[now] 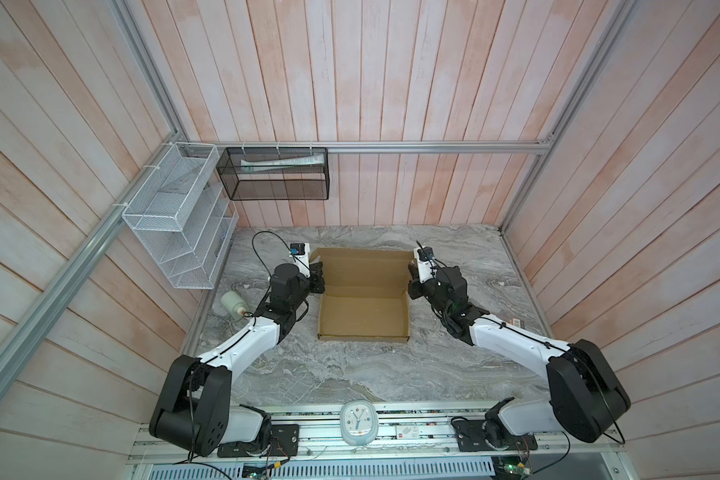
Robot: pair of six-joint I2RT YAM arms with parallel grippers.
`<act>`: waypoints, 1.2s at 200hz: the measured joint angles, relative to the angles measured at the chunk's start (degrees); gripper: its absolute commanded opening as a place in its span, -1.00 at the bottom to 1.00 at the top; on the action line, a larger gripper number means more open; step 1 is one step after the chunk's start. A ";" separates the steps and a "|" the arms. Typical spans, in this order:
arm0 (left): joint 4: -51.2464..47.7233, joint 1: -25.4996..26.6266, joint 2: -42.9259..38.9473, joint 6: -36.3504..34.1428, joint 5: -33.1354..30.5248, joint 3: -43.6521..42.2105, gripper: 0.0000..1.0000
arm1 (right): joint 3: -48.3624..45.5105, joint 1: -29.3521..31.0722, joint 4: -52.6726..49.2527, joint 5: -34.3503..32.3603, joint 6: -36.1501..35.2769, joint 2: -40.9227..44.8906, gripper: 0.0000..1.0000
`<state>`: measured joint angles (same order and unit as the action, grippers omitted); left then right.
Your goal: Fold the paper box
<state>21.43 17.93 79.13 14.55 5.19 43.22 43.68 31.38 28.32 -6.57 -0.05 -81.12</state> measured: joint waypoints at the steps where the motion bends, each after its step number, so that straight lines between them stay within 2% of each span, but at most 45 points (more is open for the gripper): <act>1: 0.04 0.00 0.00 0.00 0.00 -0.02 -1.00 | 0.00 -0.02 0.04 0.00 0.00 0.00 -0.95; 170: 5.62 -0.46 -0.74 -0.20 -1.25 -4.92 -1.00 | -6.40 1.88 7.32 2.38 -0.44 2.60 -0.96; 240: 8.26 -0.68 -4.33 -0.50 -2.69 -8.28 -1.00 | -7.23 3.80 8.17 2.12 -1.73 3.78 -0.97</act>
<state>29.69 17.26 74.81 14.04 2.50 34.94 36.45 35.18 36.49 -4.45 -1.78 -77.34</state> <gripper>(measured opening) 0.056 0.043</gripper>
